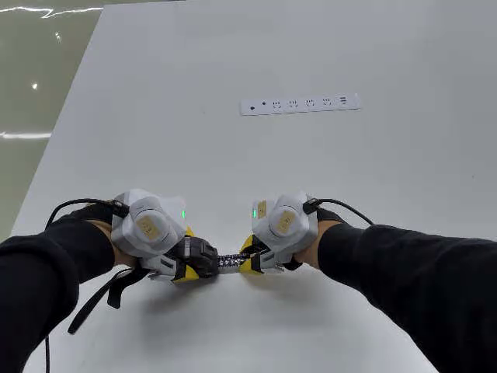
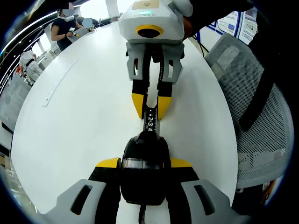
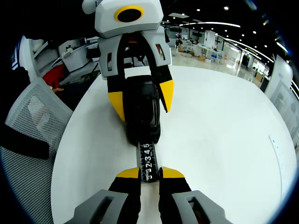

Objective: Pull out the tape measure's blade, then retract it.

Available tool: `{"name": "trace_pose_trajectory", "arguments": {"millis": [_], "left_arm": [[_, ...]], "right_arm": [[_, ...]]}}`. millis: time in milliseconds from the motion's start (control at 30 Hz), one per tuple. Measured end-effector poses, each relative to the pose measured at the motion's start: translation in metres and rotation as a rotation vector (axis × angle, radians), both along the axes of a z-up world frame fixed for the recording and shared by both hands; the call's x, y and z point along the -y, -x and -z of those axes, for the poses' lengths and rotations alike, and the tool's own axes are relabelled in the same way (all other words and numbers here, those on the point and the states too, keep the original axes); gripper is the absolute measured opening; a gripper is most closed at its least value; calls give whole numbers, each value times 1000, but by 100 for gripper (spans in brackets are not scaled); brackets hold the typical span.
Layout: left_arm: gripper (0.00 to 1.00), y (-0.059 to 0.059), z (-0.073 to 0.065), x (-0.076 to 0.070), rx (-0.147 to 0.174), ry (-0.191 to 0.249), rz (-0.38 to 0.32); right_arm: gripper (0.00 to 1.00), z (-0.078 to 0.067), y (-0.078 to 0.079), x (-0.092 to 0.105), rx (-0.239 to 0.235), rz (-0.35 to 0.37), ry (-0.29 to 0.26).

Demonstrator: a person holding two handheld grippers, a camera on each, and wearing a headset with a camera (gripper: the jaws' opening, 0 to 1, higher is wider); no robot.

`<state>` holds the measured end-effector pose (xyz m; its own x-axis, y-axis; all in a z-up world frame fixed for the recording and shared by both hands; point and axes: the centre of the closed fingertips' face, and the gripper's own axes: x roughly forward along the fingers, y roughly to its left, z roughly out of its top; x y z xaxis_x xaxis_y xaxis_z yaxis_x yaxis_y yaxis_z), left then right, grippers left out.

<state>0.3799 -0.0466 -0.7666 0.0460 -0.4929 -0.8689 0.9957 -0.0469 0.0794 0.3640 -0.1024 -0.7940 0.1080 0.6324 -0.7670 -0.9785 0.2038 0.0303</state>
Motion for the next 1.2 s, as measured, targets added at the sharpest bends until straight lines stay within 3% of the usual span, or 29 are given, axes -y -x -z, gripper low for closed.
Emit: {"name": "trace_pose_trajectory", "arguments": {"millis": [1200], "left_arm": [[32, 0, 0, 0, 5, 5, -6]], "right_arm": [[9, 0, 2, 15, -5, 10, 6]]}}
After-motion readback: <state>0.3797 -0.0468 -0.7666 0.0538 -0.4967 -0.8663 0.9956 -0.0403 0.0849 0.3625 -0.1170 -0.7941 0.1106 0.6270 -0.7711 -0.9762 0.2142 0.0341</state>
